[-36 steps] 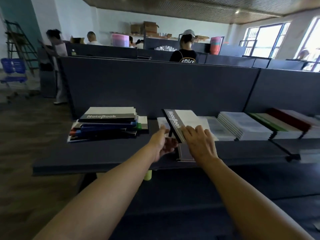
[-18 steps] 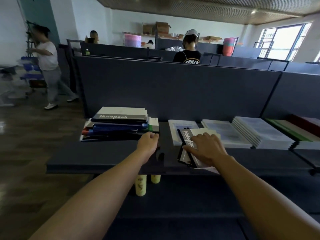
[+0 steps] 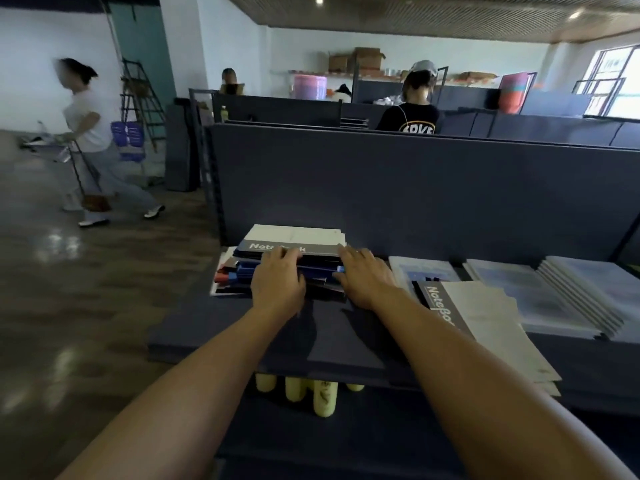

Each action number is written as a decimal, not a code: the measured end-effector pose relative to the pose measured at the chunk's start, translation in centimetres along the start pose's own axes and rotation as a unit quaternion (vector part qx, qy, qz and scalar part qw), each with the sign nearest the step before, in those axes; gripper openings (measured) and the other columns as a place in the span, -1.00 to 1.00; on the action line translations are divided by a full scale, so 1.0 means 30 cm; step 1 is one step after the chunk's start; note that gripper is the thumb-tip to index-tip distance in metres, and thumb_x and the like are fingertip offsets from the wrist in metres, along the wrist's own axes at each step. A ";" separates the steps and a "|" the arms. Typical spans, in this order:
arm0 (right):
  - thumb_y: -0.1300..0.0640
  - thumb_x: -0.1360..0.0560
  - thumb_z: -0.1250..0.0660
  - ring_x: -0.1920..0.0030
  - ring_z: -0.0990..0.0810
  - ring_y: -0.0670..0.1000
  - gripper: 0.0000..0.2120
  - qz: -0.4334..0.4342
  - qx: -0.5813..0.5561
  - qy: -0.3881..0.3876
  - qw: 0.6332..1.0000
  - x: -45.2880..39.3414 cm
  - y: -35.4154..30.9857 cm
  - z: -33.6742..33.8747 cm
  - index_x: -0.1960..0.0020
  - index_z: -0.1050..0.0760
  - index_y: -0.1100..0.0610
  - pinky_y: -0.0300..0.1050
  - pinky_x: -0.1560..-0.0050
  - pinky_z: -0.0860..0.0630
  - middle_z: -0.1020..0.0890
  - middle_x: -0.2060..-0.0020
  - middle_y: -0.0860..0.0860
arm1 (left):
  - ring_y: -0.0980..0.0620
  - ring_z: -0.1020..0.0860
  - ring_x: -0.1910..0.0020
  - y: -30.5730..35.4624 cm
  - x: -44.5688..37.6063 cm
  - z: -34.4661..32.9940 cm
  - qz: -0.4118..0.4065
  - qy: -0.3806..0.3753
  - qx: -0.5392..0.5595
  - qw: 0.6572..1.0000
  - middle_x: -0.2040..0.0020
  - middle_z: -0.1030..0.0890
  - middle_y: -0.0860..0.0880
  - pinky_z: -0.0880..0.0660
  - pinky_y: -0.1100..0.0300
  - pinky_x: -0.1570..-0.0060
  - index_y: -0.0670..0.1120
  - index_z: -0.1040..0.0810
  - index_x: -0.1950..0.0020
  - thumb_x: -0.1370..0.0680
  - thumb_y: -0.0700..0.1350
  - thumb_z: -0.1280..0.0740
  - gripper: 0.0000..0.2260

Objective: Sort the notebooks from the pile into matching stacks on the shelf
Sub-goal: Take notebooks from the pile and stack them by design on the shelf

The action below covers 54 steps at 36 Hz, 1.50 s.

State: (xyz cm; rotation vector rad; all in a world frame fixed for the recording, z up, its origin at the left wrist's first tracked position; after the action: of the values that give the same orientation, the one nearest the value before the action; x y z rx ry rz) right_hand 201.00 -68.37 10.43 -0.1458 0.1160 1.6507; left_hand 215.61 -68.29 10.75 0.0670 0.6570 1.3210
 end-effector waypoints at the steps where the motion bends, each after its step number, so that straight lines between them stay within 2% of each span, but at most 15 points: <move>1: -0.04 -0.63 -0.10 -0.48 -0.14 0.13 -0.41 0.003 -0.002 -0.012 1.000 -0.016 -0.012 -0.013 -0.55 0.01 0.15 0.05 -0.39 -0.24 -0.16 -0.51 0.07 | -0.08 -0.37 -0.27 -0.005 -0.002 0.003 -0.011 0.003 -0.018 1.000 -0.26 -0.44 -0.08 -0.40 0.04 -0.12 -0.06 -0.42 -0.35 -0.55 -0.14 -0.26 -0.64; 6: 0.01 -0.60 -0.20 -0.44 -0.21 0.16 -0.35 -0.002 0.036 -0.036 0.999 -0.056 -0.039 -0.046 -0.55 0.04 0.13 0.08 -0.38 -0.21 -0.17 -0.51 0.09 | -0.11 -0.38 -0.26 -0.022 -0.012 -0.004 -0.051 0.013 -0.058 0.997 -0.26 -0.45 -0.09 -0.34 0.05 -0.18 -0.07 -0.39 -0.38 -0.53 -0.12 -0.28 -0.59; 11: 0.08 -0.49 -0.34 -0.32 -0.33 0.12 -0.39 0.039 0.123 0.056 0.990 -0.042 -0.073 0.006 -0.46 -0.18 0.10 -0.01 -0.29 -0.25 -0.42 -0.32 0.05 | -0.12 -0.35 -0.30 -0.030 -0.014 -0.009 -0.062 0.030 -0.065 0.996 -0.32 -0.42 -0.11 -0.28 0.06 -0.25 -0.09 -0.33 -0.42 -0.51 -0.12 -0.30 -0.53; 17: 0.08 -0.51 -0.28 -0.18 -0.40 0.06 -0.72 0.124 0.121 0.126 0.977 0.011 -0.131 0.059 -0.22 -0.51 0.04 -0.06 -0.26 -0.23 -0.50 -0.11 0.01 | -0.12 -0.25 -0.41 -0.012 -0.021 -0.007 -0.067 0.044 -0.059 0.995 -0.43 -0.33 -0.12 -0.15 0.05 -0.39 -0.08 -0.27 -0.48 -0.47 -0.20 -0.32 -0.42; 21: 0.12 -0.23 -0.56 0.06 -0.57 0.13 -0.79 0.193 0.046 0.180 0.963 0.062 -0.179 0.108 0.21 -0.60 0.13 -0.02 0.06 -0.50 -0.60 0.12 0.07 | -0.13 -0.23 -0.44 -0.009 -0.015 0.000 -0.060 0.053 -0.038 0.996 -0.44 -0.33 -0.13 -0.10 0.06 -0.41 -0.08 -0.29 -0.48 -0.45 -0.21 -0.32 -0.41; 23: 0.17 -0.27 -0.52 -0.22 -0.49 0.21 -0.64 0.194 0.025 0.133 0.972 0.058 -0.182 0.077 -0.05 -0.58 0.14 0.10 -0.14 -0.50 -0.54 -0.20 0.15 | -0.11 -0.19 -0.46 -0.009 -0.010 0.000 -0.054 0.045 -0.044 0.997 -0.47 -0.29 -0.12 -0.08 0.06 -0.43 -0.07 -0.24 -0.50 -0.47 -0.21 -0.32 -0.40; 26: 0.28 -0.52 -0.25 -0.50 -0.12 0.12 -0.36 0.148 0.051 0.028 0.987 0.046 -0.145 0.017 -0.53 -0.10 0.04 0.00 -0.41 -0.24 -0.12 -0.52 0.06 | -0.09 -0.16 -0.47 -0.014 0.002 0.004 -0.050 0.039 -0.058 0.996 -0.48 -0.25 -0.10 -0.08 0.08 -0.43 -0.05 -0.19 -0.51 -0.47 -0.24 -0.32 -0.36; 28: 0.31 -0.58 -0.13 -0.47 -0.19 0.08 -0.38 0.116 0.056 0.015 0.992 0.051 -0.116 0.022 -0.55 -0.01 0.02 -0.05 -0.35 -0.29 -0.16 -0.52 0.03 | -0.09 -0.16 -0.47 -0.019 0.009 0.011 -0.049 0.032 -0.067 0.996 -0.48 -0.23 -0.10 -0.09 0.08 -0.43 -0.05 -0.17 -0.51 -0.45 -0.26 -0.33 -0.34; 35: 0.25 -0.60 -0.10 -0.39 -0.35 0.11 -0.41 0.038 0.130 0.130 0.982 0.155 0.031 0.099 -0.56 0.06 0.12 -0.03 -0.29 -0.37 -0.20 -0.50 0.14 | -0.13 -0.21 -0.42 -0.019 0.036 0.011 -0.034 0.007 -0.090 0.995 -0.43 -0.27 -0.12 -0.17 0.04 -0.40 -0.06 -0.18 -0.50 -0.45 -0.20 -0.36 -0.35; 37: 0.25 -0.55 -0.23 -0.32 -0.44 0.13 -0.38 -0.009 0.159 0.143 0.977 0.199 0.122 0.112 -0.54 -0.07 0.19 -0.01 -0.21 -0.44 -0.32 -0.44 0.19 | -0.13 -0.22 -0.42 0.005 0.046 -0.005 -0.045 0.001 -0.097 0.994 -0.43 -0.28 -0.12 -0.18 0.04 -0.39 -0.07 -0.19 -0.50 -0.47 -0.17 -0.36 -0.36; 39: 0.27 -0.31 -0.50 -0.08 -0.61 0.18 -0.32 -0.035 0.171 0.147 0.974 0.252 0.206 0.119 -0.39 -0.37 0.28 0.00 0.03 -0.57 -0.55 -0.22 0.25 | -0.12 -0.21 -0.43 0.034 0.053 -0.023 -0.055 -0.004 -0.097 0.994 -0.44 -0.27 -0.11 -0.19 0.03 -0.41 -0.06 -0.19 -0.50 -0.48 -0.14 -0.36 -0.37; 42: 0.33 -0.09 -0.59 0.16 -0.67 0.20 -0.29 -0.076 0.184 0.155 0.968 0.339 0.339 0.116 -0.23 -0.52 0.32 0.02 0.22 -0.59 -0.65 0.00 0.25 | -0.13 -0.20 -0.44 0.083 0.056 -0.046 -0.065 -0.013 -0.096 0.993 -0.44 -0.26 -0.11 -0.19 0.02 -0.42 -0.05 -0.18 -0.49 -0.49 -0.11 -0.37 -0.38; 44: 0.31 -0.12 -0.59 0.17 -0.66 0.17 -0.34 -0.090 0.213 0.136 0.963 0.397 0.384 0.130 -0.20 -0.54 0.29 0.02 0.19 -0.57 -0.66 0.06 0.19 | -0.13 -0.22 -0.42 0.118 0.056 -0.054 -0.070 -0.012 -0.092 0.993 -0.42 -0.27 -0.11 -0.20 0.02 -0.41 -0.04 -0.19 -0.49 -0.49 -0.11 -0.38 -0.38; 48: 0.19 -0.52 -0.23 -0.20 -0.48 0.06 -0.61 -0.075 0.244 -0.003 0.967 0.458 0.461 0.056 -0.34 -0.33 0.09 -0.06 -0.14 -0.39 -0.51 -0.23 0.04 | -0.12 -0.23 -0.42 0.175 0.052 -0.068 -0.085 -0.010 -0.084 0.993 -0.43 -0.26 -0.10 -0.18 0.04 -0.42 -0.03 -0.19 -0.49 -0.52 -0.12 -0.34 -0.42; 54: 0.12 -0.46 -0.38 -0.23 -0.45 0.11 -0.52 -0.087 0.176 -0.187 0.963 0.448 0.490 -0.025 -0.34 -0.35 0.08 0.00 -0.11 -0.42 -0.46 -0.25 0.08 | -0.12 -0.20 -0.45 0.190 0.031 -0.069 -0.084 -0.010 -0.078 0.993 -0.47 -0.23 -0.09 -0.16 0.03 -0.44 -0.04 -0.22 -0.48 -0.53 -0.14 -0.32 -0.45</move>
State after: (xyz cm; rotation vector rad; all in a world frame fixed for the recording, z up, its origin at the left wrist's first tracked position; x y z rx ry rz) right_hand 185.28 -56.52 7.31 0.4145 0.1034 1.4298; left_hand 209.73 -66.53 10.98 -0.1007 0.5278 1.2029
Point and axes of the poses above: each hand's wrist, its own x-axis away from the middle knuckle, its own z-axis out of the back of the hand, y = z × x, the point moved 8 cm from there along -x, towards the middle knuckle
